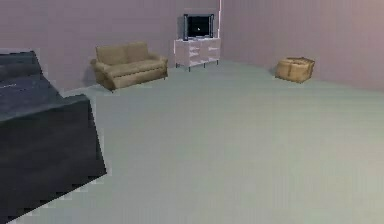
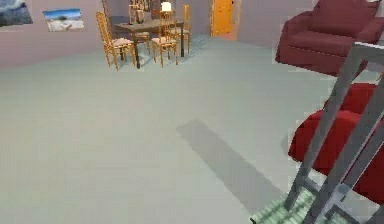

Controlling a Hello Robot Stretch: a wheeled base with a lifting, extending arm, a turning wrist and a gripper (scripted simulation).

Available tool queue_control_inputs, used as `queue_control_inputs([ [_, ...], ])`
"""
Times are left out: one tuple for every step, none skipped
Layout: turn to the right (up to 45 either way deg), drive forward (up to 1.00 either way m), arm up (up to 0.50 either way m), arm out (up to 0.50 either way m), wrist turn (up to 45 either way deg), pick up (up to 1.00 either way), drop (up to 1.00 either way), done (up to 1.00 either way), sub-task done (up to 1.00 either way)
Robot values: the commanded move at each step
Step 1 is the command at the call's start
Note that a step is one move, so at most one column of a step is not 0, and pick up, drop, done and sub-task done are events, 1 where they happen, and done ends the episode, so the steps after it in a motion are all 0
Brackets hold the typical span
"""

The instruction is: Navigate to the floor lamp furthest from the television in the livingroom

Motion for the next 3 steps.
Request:
queue_control_inputs([
  [0.0, 1.00, 0.00, 0.00, 0.0, 0.00, 0.00, 0.00, 0.00],
  [0.0, 1.00, 0.00, 0.00, 0.0, 0.00, 0.00, 0.00, 0.00],
  [0.0, 1.00, 0.00, 0.00, 0.0, 0.00, 0.00, 0.00, 0.00],
])
